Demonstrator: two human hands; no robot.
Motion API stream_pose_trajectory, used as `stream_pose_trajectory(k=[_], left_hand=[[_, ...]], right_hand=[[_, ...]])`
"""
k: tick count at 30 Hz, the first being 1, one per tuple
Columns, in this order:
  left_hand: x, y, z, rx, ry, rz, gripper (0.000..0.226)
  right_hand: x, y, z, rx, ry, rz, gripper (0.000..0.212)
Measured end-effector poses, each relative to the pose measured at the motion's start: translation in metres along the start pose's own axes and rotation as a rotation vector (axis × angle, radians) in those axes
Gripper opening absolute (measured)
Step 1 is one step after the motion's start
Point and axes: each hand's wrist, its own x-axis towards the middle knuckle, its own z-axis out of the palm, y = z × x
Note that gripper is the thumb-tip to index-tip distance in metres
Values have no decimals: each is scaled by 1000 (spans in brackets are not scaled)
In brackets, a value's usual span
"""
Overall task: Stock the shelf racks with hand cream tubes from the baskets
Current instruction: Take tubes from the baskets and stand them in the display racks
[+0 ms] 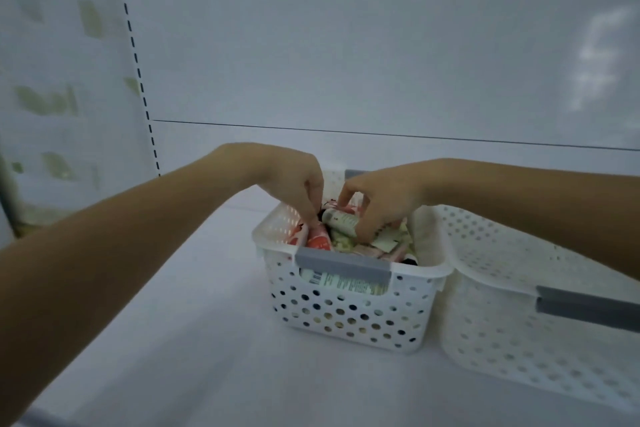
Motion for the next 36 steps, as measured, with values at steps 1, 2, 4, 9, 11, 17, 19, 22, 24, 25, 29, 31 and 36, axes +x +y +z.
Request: stream_pose_trajectory(k=[1,2,4,9,11,17,19,22,24,25,29,31,36], left_hand=[[0,-1,0,-31,25,0,19],[0,-1,-2,-61,61,0,17],[0,-5,-7,-141,153,4,12],[3,-13,-19,-541,275,21,8],[7,-10,-21,-685,300,25,14],[20,19,-37,-1062,407,140,11],[23,37,-42,-1185,447,185,13],[29,69,-49,-1254,491,248,15],[33,95,-54,-1278,506,291,14],[36,108,-56,-1290,511,310,15],[51,170,-63,-1288,515,354,22],[60,204,-65,-1276,499,369,23],[78,289,-59,-1232,423,395,25]], right_hand=[[-1,3,-1,-15,12,27,62],[-3,5,-3,-11,23,43,59],[-8,12,-9,45,64,44,44],[-22,34,-31,302,278,39,18],[-27,45,-36,450,384,49,18],[-55,84,-44,798,663,26,26],[-69,98,-46,896,717,12,26],[-96,123,-48,989,830,-15,26],[-117,141,-48,1031,907,-29,27],[-128,151,-48,1044,936,-31,27],[-178,197,-42,933,981,16,27],[-203,222,-37,826,982,61,24],[-257,280,-18,568,983,148,26]])
